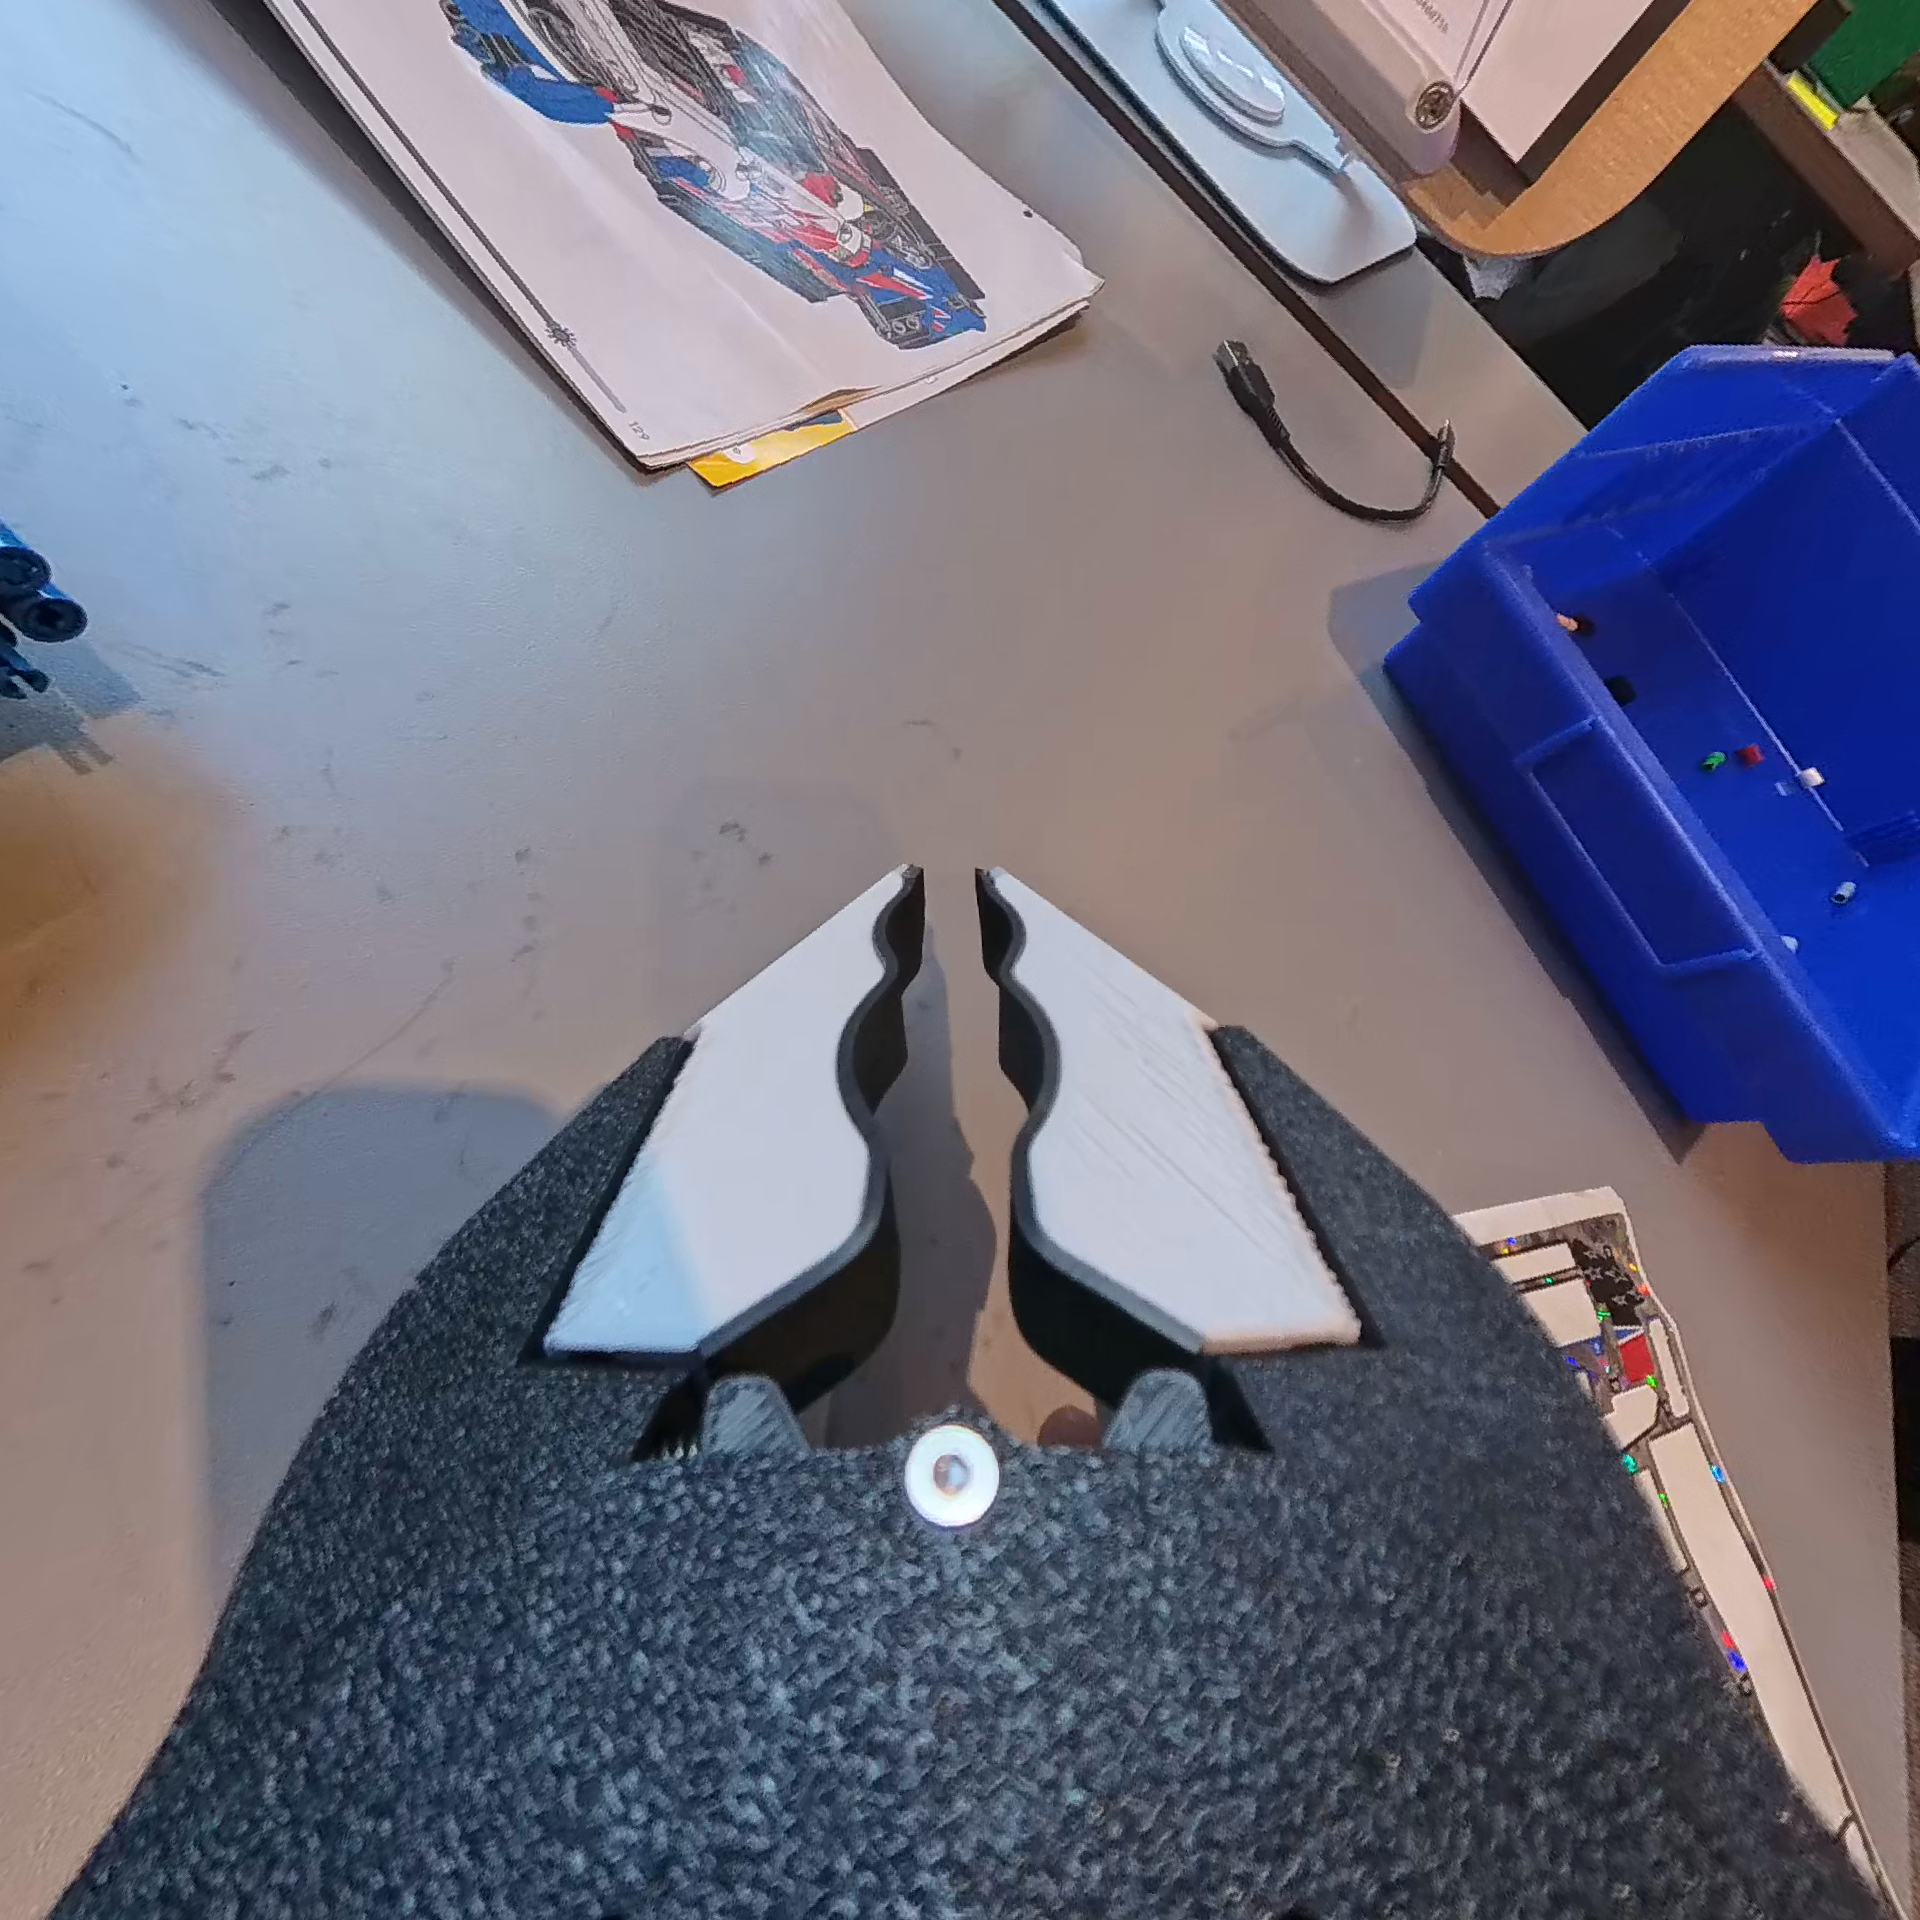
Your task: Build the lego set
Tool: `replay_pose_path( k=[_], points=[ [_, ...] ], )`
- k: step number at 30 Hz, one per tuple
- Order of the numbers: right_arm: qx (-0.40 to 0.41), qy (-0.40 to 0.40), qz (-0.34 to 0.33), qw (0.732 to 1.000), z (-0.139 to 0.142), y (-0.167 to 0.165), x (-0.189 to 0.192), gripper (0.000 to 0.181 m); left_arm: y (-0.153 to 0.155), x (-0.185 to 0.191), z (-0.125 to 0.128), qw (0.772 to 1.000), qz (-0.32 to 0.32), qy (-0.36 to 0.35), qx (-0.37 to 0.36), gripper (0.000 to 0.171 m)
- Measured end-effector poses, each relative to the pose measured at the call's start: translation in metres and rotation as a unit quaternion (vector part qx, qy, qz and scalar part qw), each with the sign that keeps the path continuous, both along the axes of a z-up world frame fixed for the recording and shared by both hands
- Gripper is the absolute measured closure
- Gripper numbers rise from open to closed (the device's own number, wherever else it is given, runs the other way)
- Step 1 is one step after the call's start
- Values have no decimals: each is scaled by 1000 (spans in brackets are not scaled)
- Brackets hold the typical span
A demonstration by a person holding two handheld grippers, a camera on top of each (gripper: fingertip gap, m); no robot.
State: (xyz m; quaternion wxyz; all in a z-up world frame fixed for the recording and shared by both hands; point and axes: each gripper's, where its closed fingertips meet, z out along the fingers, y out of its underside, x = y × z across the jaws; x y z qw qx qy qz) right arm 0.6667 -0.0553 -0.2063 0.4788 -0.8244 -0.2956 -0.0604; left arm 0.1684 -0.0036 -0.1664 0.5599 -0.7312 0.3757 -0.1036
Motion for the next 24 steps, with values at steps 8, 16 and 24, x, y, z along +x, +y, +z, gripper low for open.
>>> replay_pose_path(
  k=[8,16,24],
  points=[
    [14,6,11,1000,5,-2,-4,173,2,1,-6,1000,4,15,-11,167],
    [21,3,24,999,7,-4,-9,173,5,-1,-8,999,20,27,-11,167],
    [19,3,23,1000,6,-4,-9,173,6,-1,-11,998,26,49,-2,167]
  ],
)
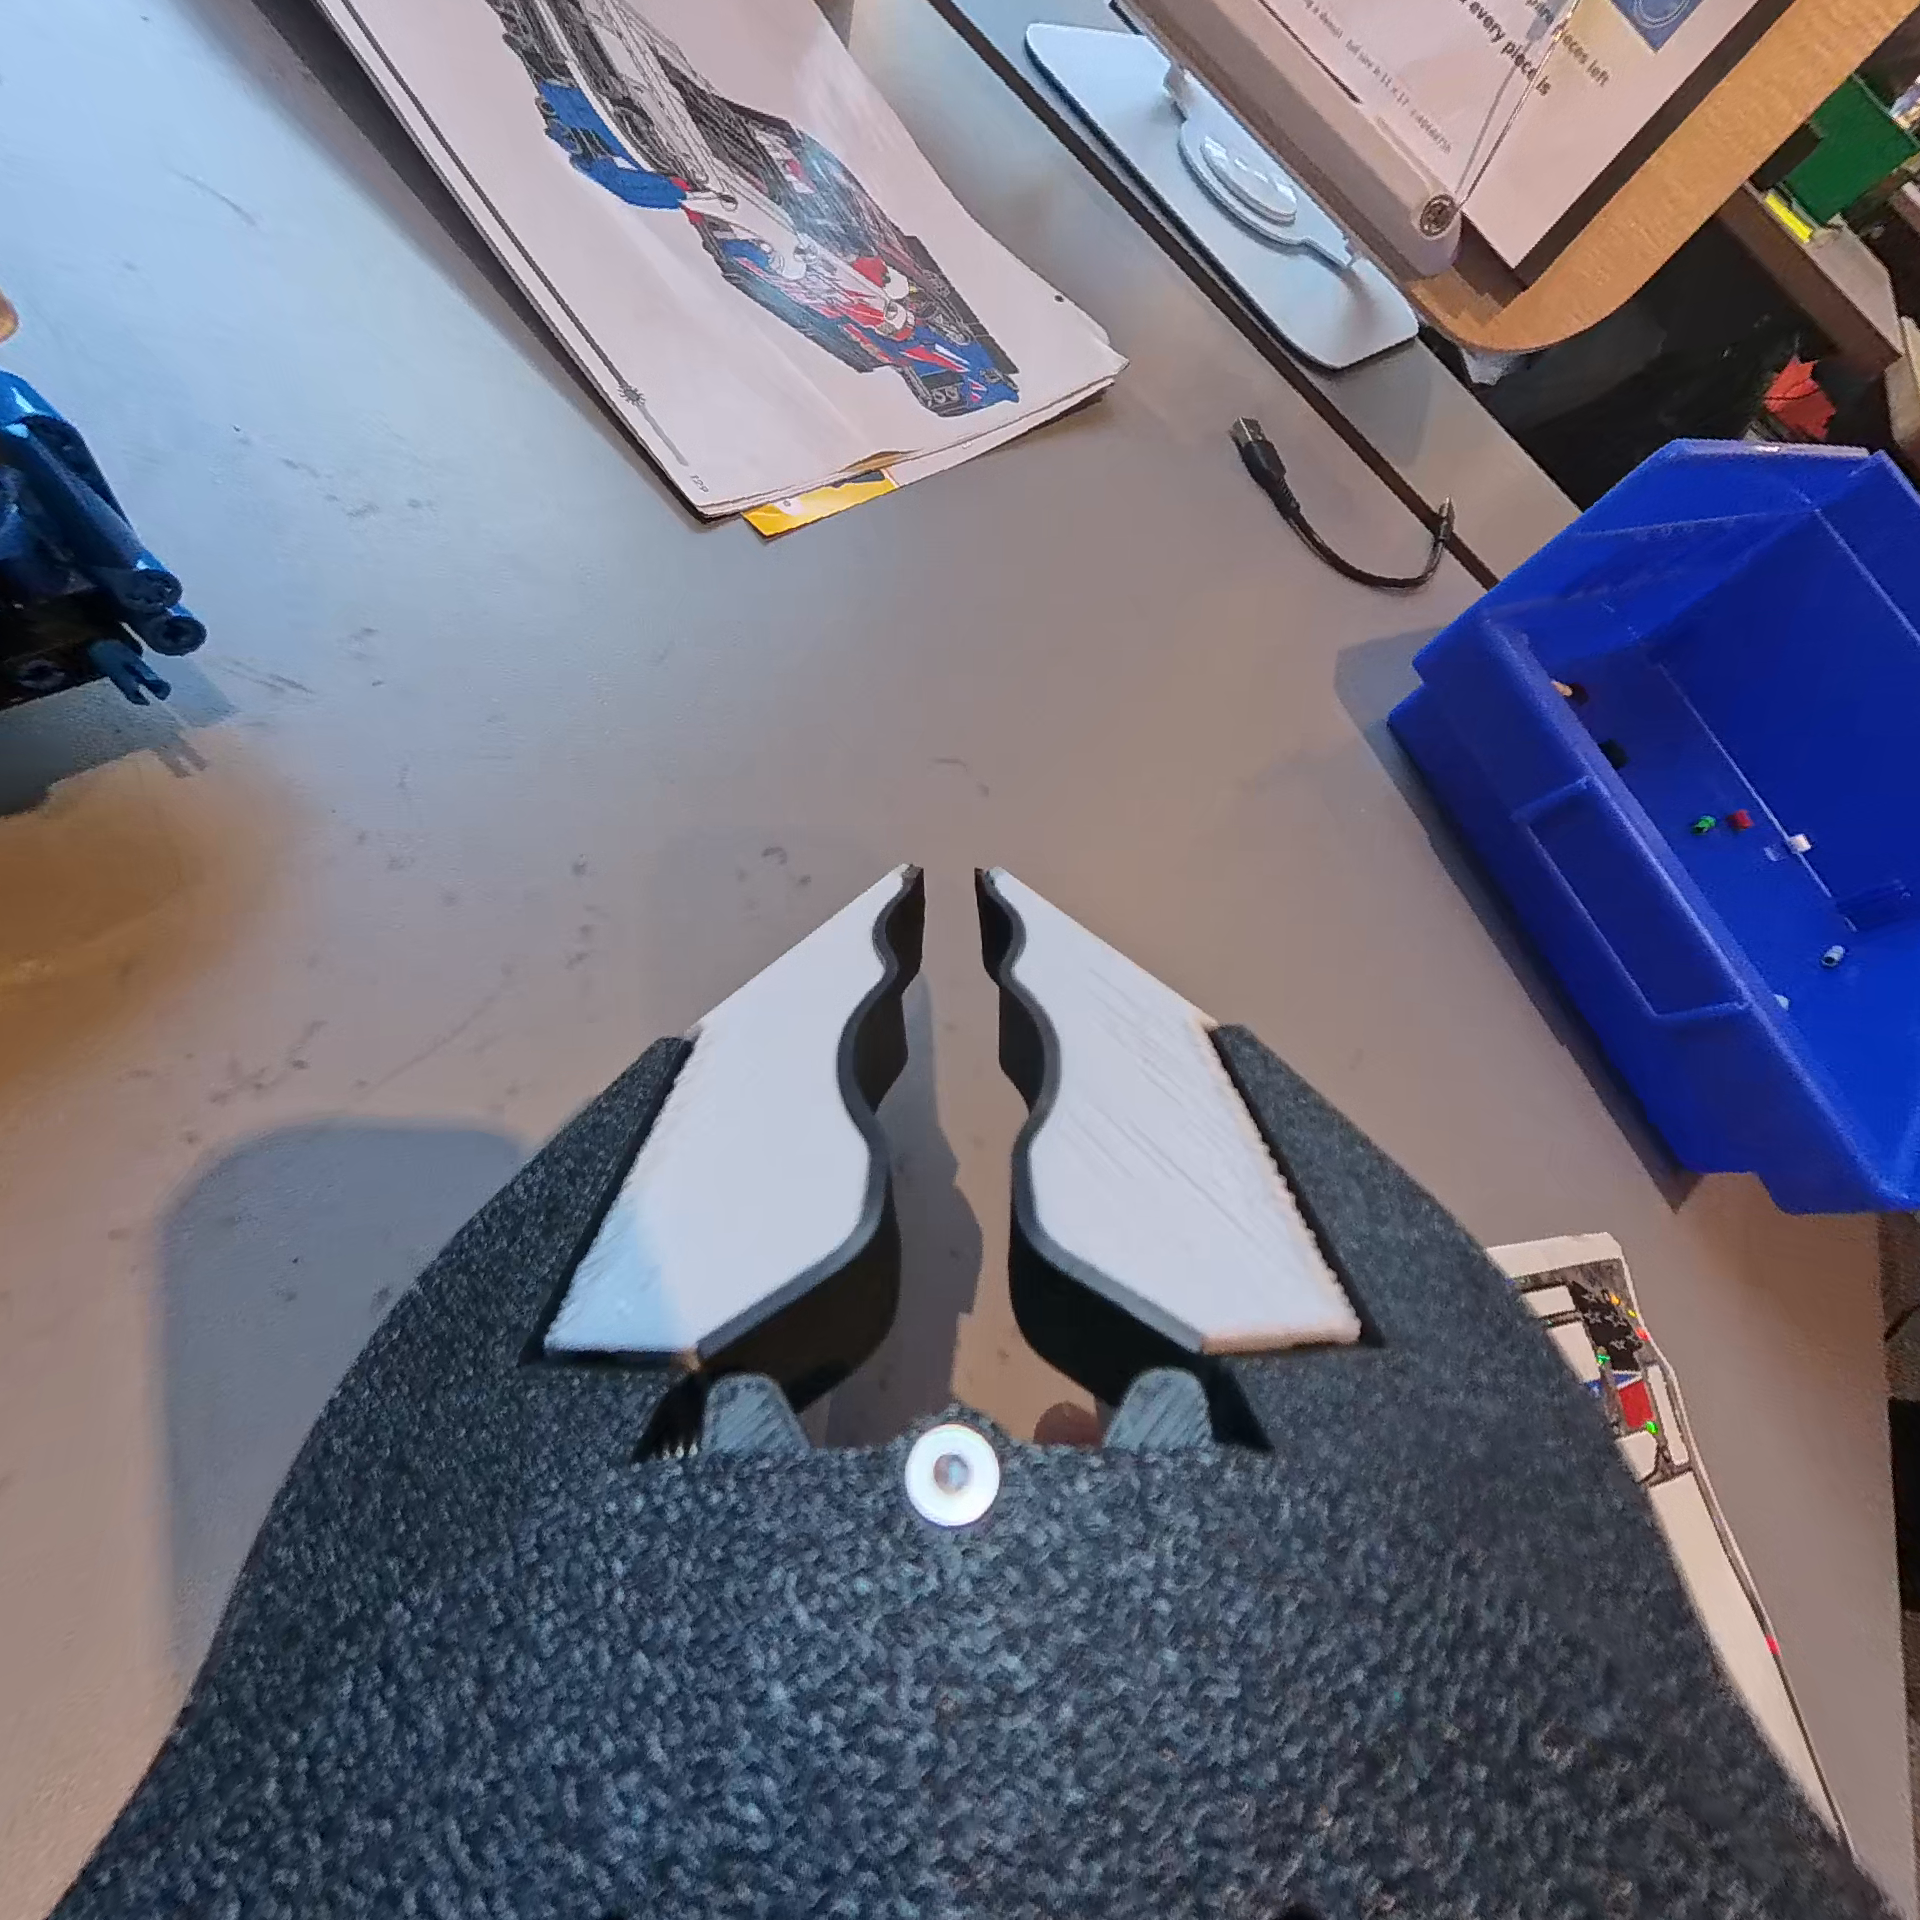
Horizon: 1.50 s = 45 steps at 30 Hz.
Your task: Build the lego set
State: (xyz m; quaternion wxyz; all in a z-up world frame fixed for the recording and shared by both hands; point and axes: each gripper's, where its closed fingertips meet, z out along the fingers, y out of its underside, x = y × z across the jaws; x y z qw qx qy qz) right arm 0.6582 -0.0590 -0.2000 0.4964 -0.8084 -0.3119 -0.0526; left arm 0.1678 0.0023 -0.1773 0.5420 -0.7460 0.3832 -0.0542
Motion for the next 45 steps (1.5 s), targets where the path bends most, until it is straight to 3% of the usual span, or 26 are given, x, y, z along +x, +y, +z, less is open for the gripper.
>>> replay_pose_path(
  k=[24,36,45],
  points=[
    [34,38,35,998,18,-9,-12,173,-2,2,-13,999,16,26,-31,167],
    [14,28,32,999,9,-5,-13,173,-1,2,-18,998,9,17,-61,167],
    [28,75,54,995,23,-11,-19,174,-1,4,-29,995,12,46,-85,167]
  ],
)
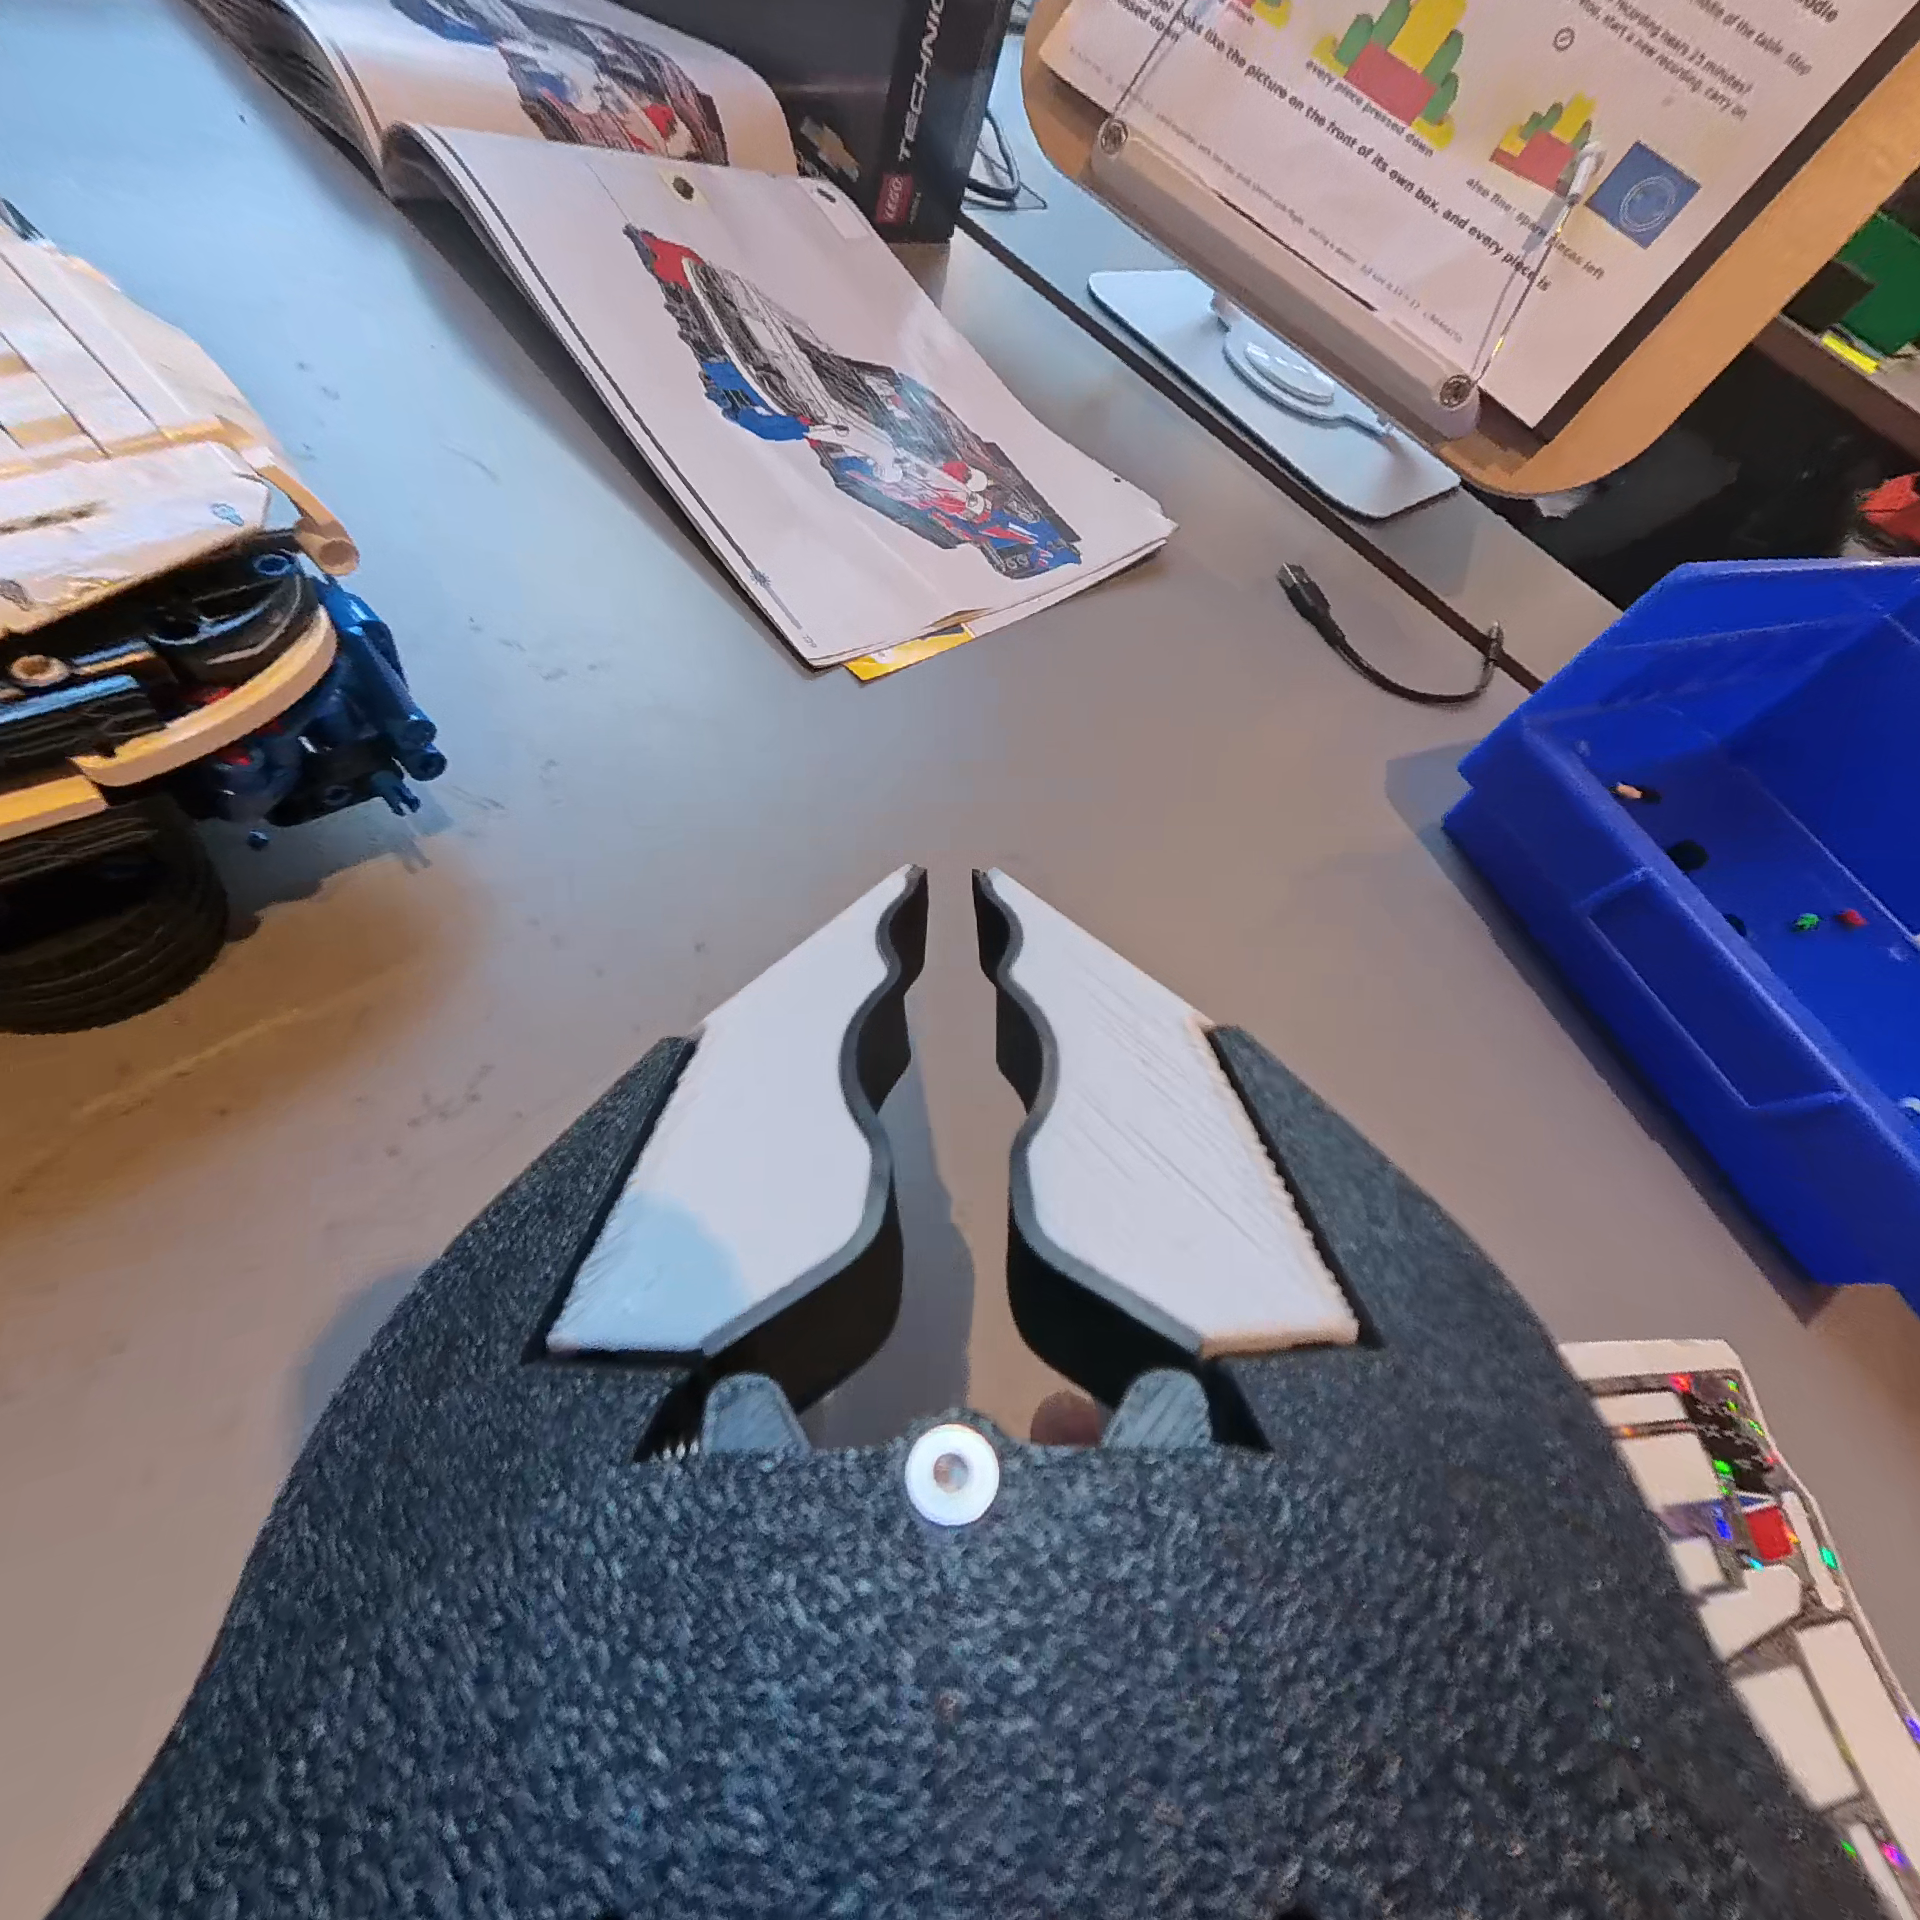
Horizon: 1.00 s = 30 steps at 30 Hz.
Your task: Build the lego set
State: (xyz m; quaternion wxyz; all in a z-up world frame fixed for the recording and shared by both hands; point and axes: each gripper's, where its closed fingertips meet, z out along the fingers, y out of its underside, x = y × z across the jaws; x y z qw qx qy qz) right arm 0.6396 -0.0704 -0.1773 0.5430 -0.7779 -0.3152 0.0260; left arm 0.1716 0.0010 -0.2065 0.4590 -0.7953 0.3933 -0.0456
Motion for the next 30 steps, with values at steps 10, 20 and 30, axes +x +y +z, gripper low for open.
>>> replay_pose_path(
  k=[10,20,30],
  points=[
    [2,62,22,998,12,-6,-2,174,-1,-2,6,1000,14,-28,2,167],
    [-21,124,58,990,17,-13,-7,169,0,-2,0,1000,18,-14,-11,167],
    [-155,171,285,930,7,-141,-91,163,-72,36,10,983,-132,-100,-78,167]
  ],
)
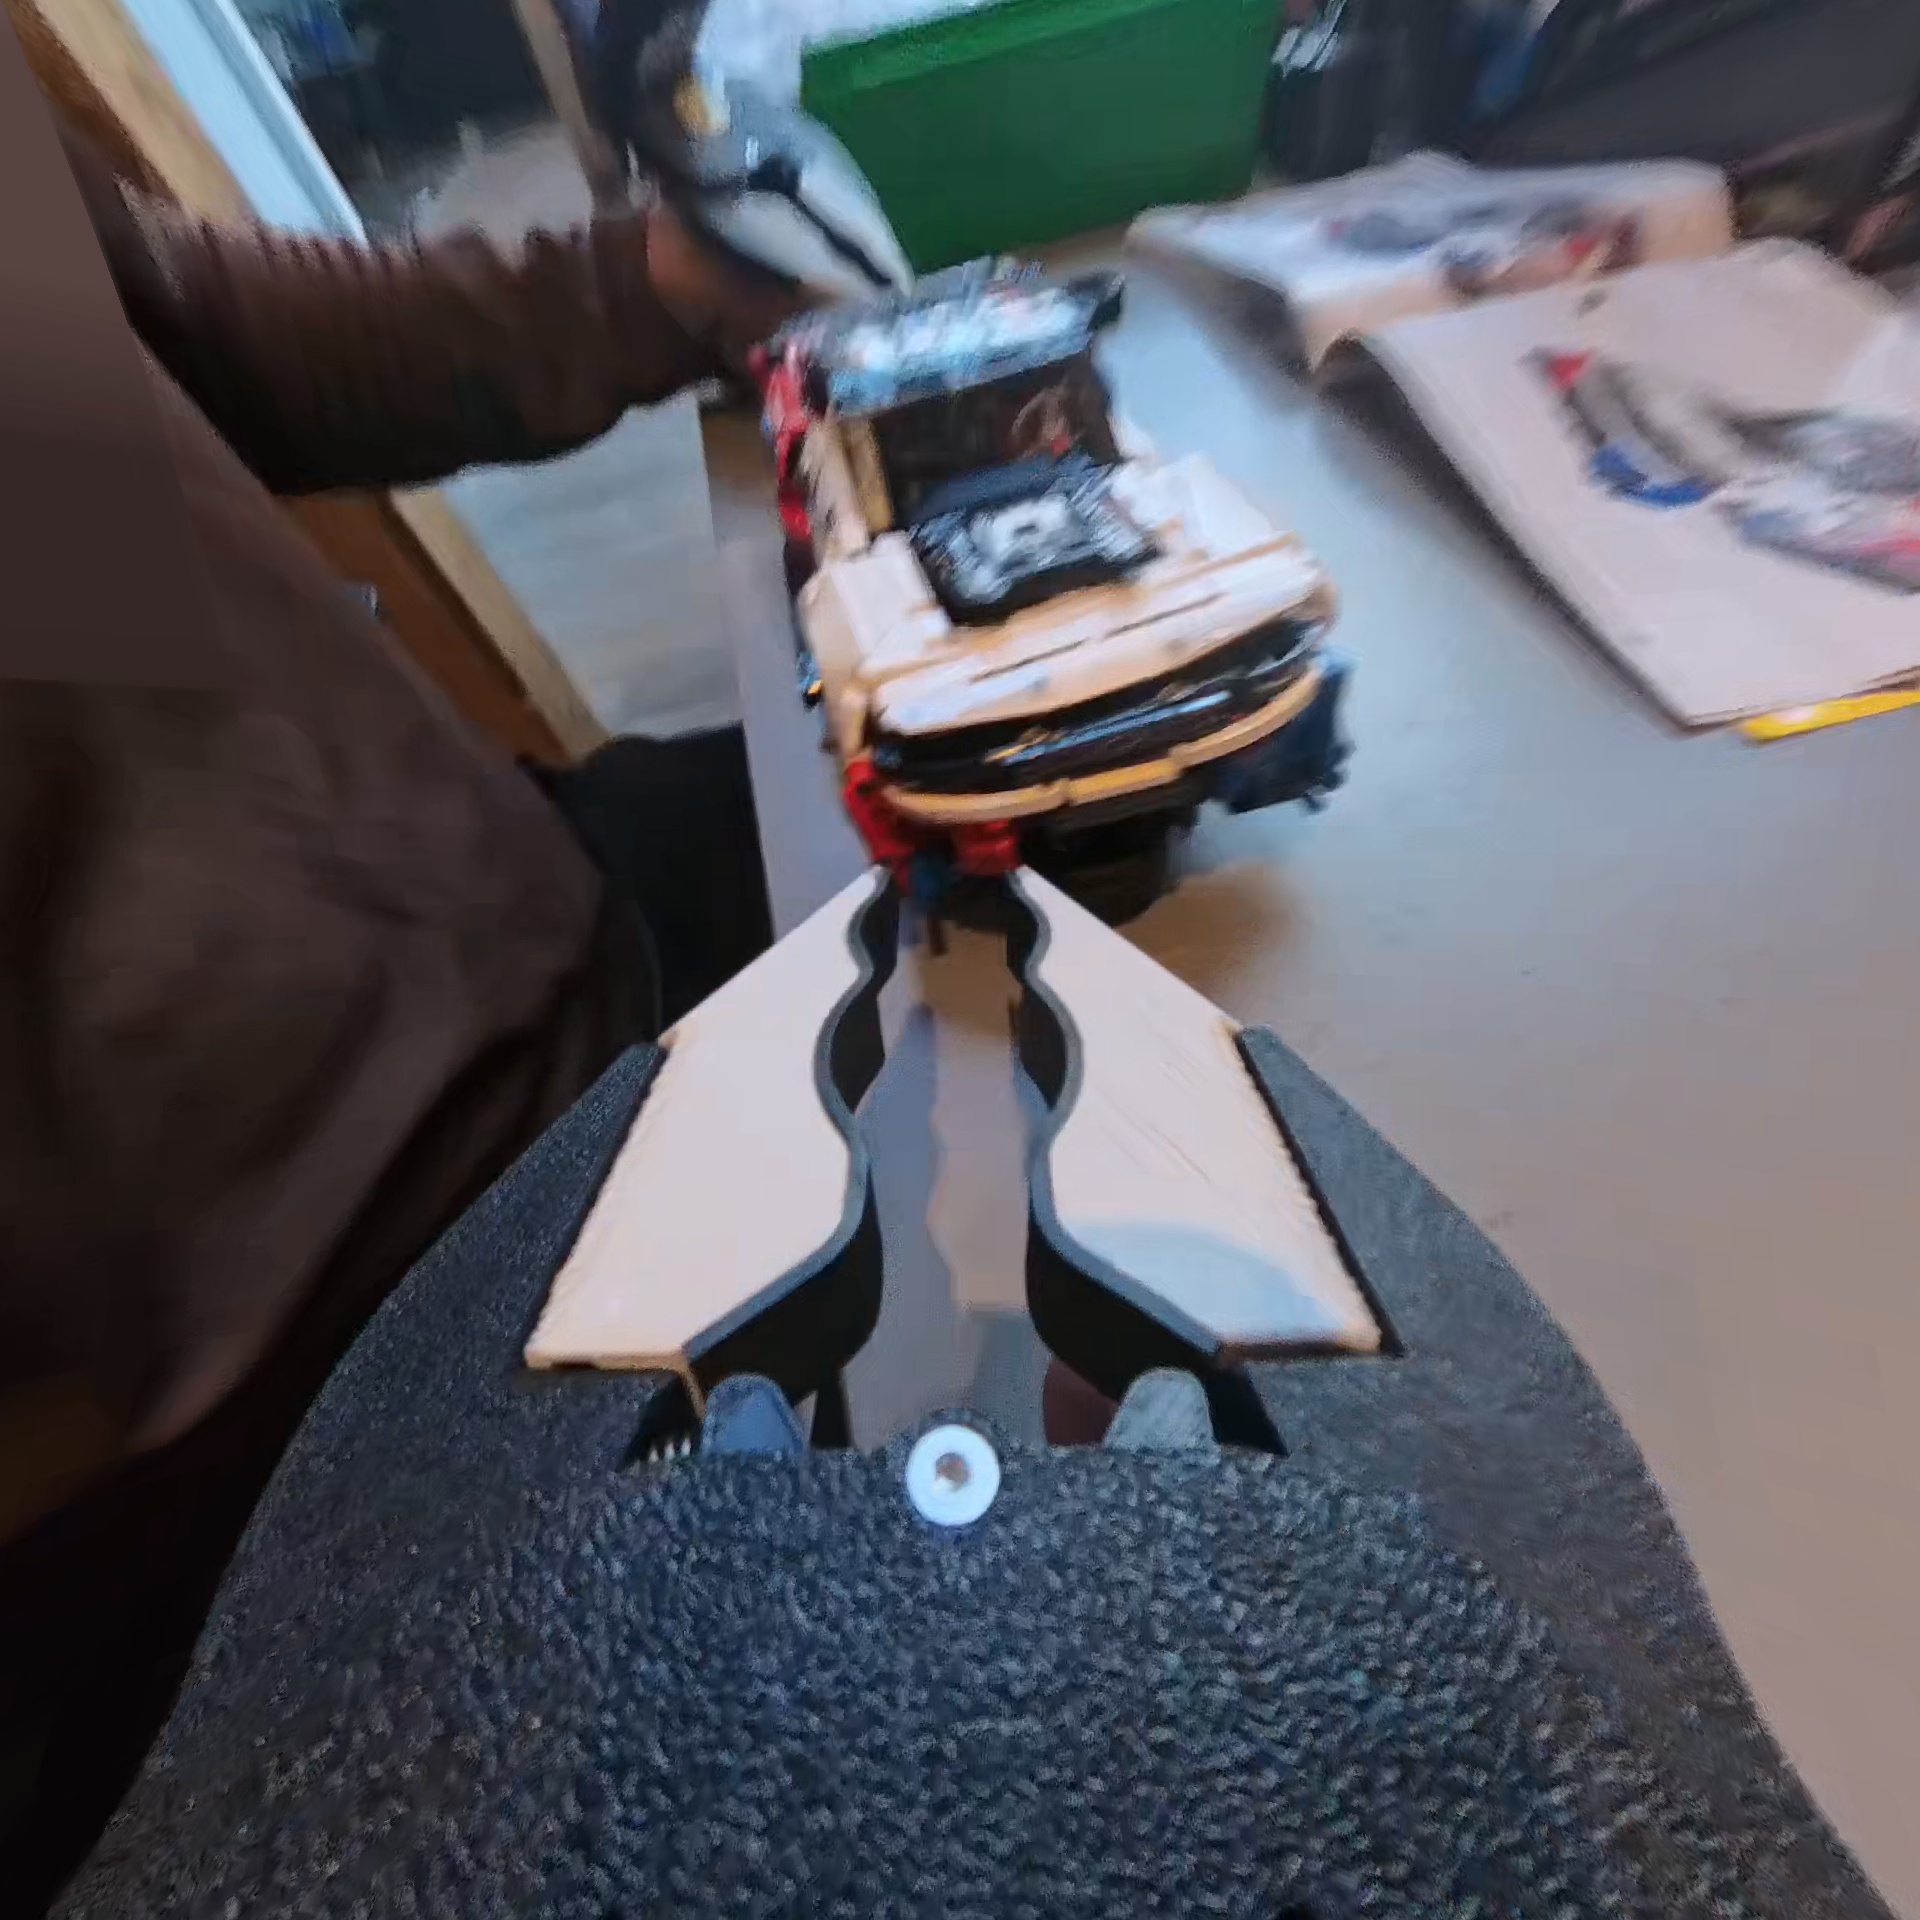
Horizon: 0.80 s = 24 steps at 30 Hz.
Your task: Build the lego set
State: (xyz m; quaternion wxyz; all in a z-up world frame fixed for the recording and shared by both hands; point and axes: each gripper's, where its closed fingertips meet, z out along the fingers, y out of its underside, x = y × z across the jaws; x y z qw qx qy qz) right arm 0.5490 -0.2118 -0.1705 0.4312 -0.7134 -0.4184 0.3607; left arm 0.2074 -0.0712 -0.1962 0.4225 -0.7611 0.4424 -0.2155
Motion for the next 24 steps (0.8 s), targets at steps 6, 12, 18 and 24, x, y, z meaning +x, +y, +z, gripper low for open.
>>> replay_pose_path(
  k=[6,12,18,24],
  points=[
    [11,-96,10,995,-26,-9,-19,171,15,-36,-23,994,51,99,-11,167],
    [26,-123,4,992,-32,-6,-25,173,24,-29,-29,993,31,82,-85,149],
    [17,-97,5,995,-26,-6,-22,174,15,-21,-28,993,-48,60,-88,145],
    [5,-100,2,995,-28,-4,-19,173,20,-31,-27,994,-44,61,-81,151]
  ],
)
